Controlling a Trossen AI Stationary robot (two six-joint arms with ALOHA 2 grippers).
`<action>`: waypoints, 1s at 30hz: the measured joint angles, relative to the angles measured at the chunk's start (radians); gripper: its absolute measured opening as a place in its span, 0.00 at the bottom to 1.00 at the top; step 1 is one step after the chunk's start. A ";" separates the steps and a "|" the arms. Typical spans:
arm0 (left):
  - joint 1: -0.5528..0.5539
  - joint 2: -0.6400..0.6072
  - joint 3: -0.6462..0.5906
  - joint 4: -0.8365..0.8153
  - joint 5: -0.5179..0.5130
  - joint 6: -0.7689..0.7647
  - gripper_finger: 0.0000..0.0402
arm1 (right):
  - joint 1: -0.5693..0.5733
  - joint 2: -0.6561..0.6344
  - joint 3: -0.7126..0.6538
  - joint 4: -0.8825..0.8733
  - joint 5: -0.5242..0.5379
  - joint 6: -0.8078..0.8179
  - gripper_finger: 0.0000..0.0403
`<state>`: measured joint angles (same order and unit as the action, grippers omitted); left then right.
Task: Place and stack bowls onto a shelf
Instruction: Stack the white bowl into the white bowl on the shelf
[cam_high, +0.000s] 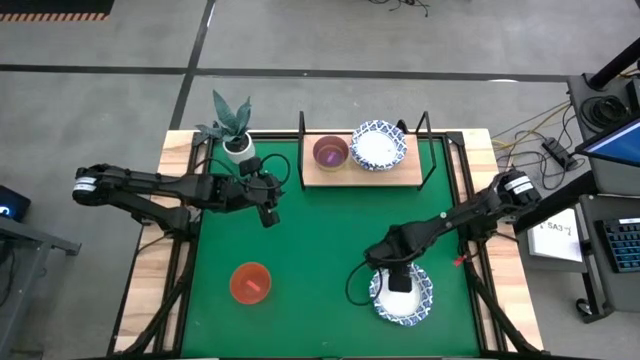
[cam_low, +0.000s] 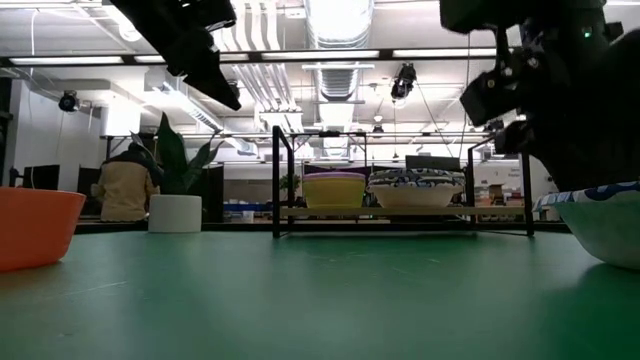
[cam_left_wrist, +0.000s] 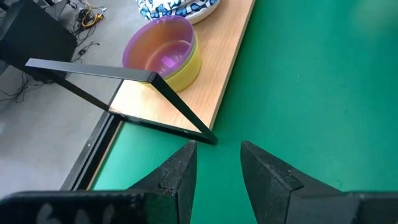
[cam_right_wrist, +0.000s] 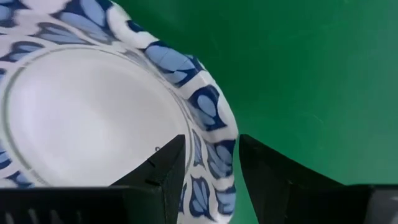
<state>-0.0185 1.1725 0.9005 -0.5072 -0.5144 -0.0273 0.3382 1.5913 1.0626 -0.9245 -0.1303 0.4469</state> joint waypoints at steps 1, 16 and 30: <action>0.000 0.000 0.000 0.001 0.000 0.000 0.27 | 0.000 0.010 0.000 0.000 -0.001 0.002 0.35; 0.000 0.005 -0.002 0.079 -0.025 0.094 0.27 | -0.032 -0.042 0.007 0.013 -0.086 0.026 0.04; 0.000 0.004 -0.002 0.048 -0.027 0.097 0.27 | -0.282 -0.157 0.378 -0.051 0.123 -0.120 0.02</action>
<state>-0.0181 1.1767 0.8982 -0.4596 -0.5412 0.0696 0.0562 1.4345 1.4401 -0.9758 -0.0073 0.3264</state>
